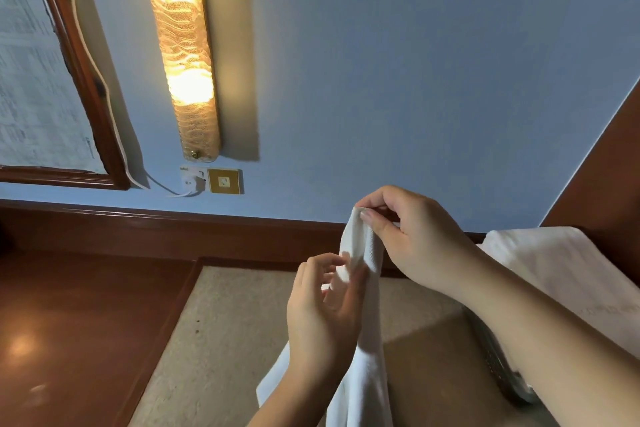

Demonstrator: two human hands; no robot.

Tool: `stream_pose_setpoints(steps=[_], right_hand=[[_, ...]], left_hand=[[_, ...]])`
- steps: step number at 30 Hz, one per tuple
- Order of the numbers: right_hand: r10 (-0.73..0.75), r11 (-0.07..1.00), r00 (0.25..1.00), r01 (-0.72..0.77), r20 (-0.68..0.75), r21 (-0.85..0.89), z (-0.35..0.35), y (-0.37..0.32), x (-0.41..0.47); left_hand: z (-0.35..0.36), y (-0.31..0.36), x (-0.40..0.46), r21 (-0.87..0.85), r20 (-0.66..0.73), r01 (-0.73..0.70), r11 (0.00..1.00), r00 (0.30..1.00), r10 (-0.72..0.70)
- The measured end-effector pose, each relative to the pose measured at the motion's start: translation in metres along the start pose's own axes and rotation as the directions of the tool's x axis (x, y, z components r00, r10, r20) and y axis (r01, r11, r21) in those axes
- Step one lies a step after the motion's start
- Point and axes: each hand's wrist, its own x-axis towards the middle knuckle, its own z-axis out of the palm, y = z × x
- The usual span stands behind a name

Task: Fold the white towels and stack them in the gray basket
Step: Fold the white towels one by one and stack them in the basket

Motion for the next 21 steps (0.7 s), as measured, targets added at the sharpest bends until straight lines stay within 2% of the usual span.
stream_pose_setpoints(steps=[5,11,13,17,21], right_hand=[[0.008,0.995,0.994,0.003,-0.112,0.102,-0.001,-0.004,-0.009],[0.009,0.992,0.987,0.012,-0.162,0.126,0.0,0.001,-0.018],[0.025,0.988,0.982,0.005,-0.189,0.154,-0.002,0.004,-0.022],[0.011,0.985,0.977,0.026,-0.215,0.169,-0.008,0.01,-0.035],[0.008,0.983,0.963,0.042,-0.268,0.181,-0.022,0.018,-0.052]], left_hand=[[0.006,0.003,-0.003,0.108,-0.049,-0.167,0.98,0.984,0.173],[0.015,0.005,-0.009,0.124,0.021,-0.173,0.977,0.985,0.172],[0.016,0.001,-0.015,0.139,0.089,-0.145,0.98,0.987,0.133],[0.023,-0.006,-0.034,0.251,0.226,-0.018,0.968,0.973,-0.04],[0.028,-0.013,-0.055,0.304,0.234,0.057,0.951,0.963,-0.132]])
